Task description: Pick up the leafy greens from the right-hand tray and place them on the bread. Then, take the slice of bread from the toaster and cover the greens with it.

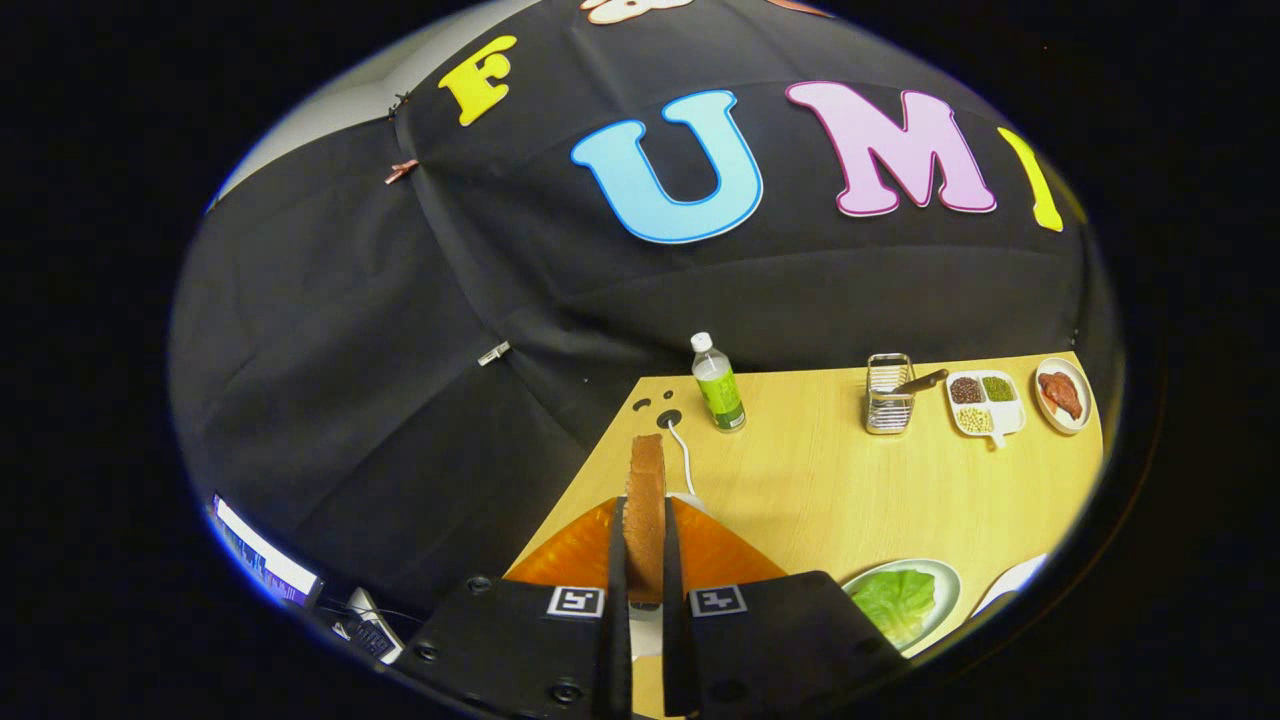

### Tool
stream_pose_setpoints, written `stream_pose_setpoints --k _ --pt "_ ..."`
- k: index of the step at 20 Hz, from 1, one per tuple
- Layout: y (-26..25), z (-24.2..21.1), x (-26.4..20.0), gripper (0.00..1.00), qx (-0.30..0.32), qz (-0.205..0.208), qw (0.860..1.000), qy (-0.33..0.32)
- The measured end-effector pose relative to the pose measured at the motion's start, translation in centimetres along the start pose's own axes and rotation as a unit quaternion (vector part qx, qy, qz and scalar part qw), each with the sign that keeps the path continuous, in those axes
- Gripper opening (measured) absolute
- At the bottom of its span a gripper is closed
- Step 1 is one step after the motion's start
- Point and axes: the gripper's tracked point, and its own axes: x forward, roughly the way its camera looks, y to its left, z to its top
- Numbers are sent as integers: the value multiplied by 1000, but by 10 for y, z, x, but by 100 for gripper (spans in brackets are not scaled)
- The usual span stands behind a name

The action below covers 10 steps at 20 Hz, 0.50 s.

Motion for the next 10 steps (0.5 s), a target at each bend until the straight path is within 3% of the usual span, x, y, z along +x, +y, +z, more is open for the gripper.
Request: stream_pose_setpoints --k 4,10 --pt "-38 7 -35 16 -15 -21 1000 -16" --pt "-106 -16 -75 16 2 -64 998 -19"
